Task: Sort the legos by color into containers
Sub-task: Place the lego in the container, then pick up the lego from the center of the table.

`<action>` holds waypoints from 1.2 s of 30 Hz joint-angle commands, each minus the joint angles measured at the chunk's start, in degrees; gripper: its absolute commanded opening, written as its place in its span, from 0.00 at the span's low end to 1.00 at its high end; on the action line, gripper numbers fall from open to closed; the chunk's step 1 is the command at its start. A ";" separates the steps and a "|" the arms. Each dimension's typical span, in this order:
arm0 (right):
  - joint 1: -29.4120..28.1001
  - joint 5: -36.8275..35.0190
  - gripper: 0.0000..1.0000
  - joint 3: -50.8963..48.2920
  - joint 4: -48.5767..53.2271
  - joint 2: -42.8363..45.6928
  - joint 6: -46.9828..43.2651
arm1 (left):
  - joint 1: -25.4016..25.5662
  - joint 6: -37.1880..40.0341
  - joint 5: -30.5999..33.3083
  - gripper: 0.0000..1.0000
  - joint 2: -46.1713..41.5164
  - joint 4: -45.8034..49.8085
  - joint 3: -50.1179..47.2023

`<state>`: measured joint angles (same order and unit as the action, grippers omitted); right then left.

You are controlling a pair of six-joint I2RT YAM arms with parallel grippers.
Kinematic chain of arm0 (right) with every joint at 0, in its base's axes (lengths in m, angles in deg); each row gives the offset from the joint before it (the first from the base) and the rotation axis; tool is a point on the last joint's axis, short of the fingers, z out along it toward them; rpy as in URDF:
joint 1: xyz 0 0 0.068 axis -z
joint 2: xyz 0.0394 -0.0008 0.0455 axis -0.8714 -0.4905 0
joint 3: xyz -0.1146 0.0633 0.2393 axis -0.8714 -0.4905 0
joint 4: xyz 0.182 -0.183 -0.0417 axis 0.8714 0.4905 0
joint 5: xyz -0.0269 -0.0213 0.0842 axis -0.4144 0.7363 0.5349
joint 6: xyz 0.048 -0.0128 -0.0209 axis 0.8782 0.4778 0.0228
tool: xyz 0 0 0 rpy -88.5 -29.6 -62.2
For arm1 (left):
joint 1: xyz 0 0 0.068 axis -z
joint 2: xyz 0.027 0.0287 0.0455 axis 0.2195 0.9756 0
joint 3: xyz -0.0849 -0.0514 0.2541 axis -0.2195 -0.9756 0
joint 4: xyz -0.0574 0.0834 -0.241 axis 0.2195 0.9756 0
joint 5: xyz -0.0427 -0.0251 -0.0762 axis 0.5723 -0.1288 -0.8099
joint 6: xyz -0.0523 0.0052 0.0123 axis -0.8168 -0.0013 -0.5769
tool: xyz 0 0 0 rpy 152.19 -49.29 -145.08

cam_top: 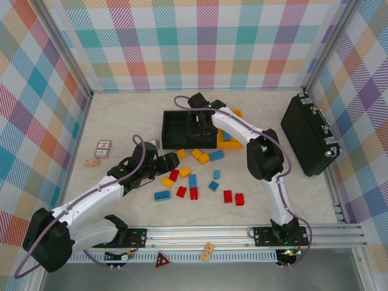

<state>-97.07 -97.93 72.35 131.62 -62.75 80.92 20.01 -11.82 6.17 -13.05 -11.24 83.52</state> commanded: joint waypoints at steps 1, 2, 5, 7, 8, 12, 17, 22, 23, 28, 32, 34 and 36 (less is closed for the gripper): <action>-0.23 -0.96 0.71 2.84 2.06 -1.14 -0.27 | -0.61 -0.65 -0.25 0.73 -0.93 0.09 -0.85; -0.23 -0.90 0.72 3.05 2.13 -1.08 -0.33 | -0.61 -0.61 -0.23 0.73 -0.96 0.10 -0.85; -0.29 -0.90 0.72 3.14 2.08 -0.60 -0.35 | -0.61 -0.59 -0.25 0.73 -0.86 -0.07 -0.85; -0.40 -0.98 0.71 2.78 1.91 0.14 -0.34 | -0.65 -0.55 -0.25 0.73 -0.67 -0.12 -0.85; -0.47 -1.05 0.71 2.33 1.65 0.89 -0.41 | -0.61 -0.52 -0.25 0.73 -0.68 -0.08 -0.76; -1.13 -0.90 0.70 -1.77 -0.52 5.24 -0.43 | -0.61 -0.07 -0.06 0.73 -0.44 0.46 -0.46; -1.96 -0.22 0.69 -11.47 -4.08 13.35 0.66 | -0.61 0.86 -0.81 0.73 1.26 0.72 0.25; -2.34 0.29 0.68 -21.98 -6.33 21.14 2.38 | -0.60 1.79 -2.31 0.73 3.52 0.23 1.07; -2.40 0.20 0.68 -23.73 -6.52 22.16 2.91 | -0.54 1.94 -2.73 0.73 3.85 0.18 1.23; -2.58 0.03 0.66 -33.12 -6.95 27.30 6.19 | -0.04 3.66 -6.28 0.72 5.73 -1.79 1.79; -2.92 0.51 0.65 -38.77 -7.19 29.46 9.39 | 0.10 4.68 -10.09 0.72 7.49 -3.51 1.77; -3.18 0.61 0.65 -41.18 -7.48 29.83 10.85 | 0.26 4.55 -10.39 0.72 8.43 -3.80 1.74; -3.19 1.05 0.64 -43.14 -7.91 29.60 12.07 | 0.36 4.24 -10.01 0.72 9.11 -4.03 1.57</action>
<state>-99.72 -97.82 31.10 124.43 -34.75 89.36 20.18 -8.52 -1.91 -4.73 -13.40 84.00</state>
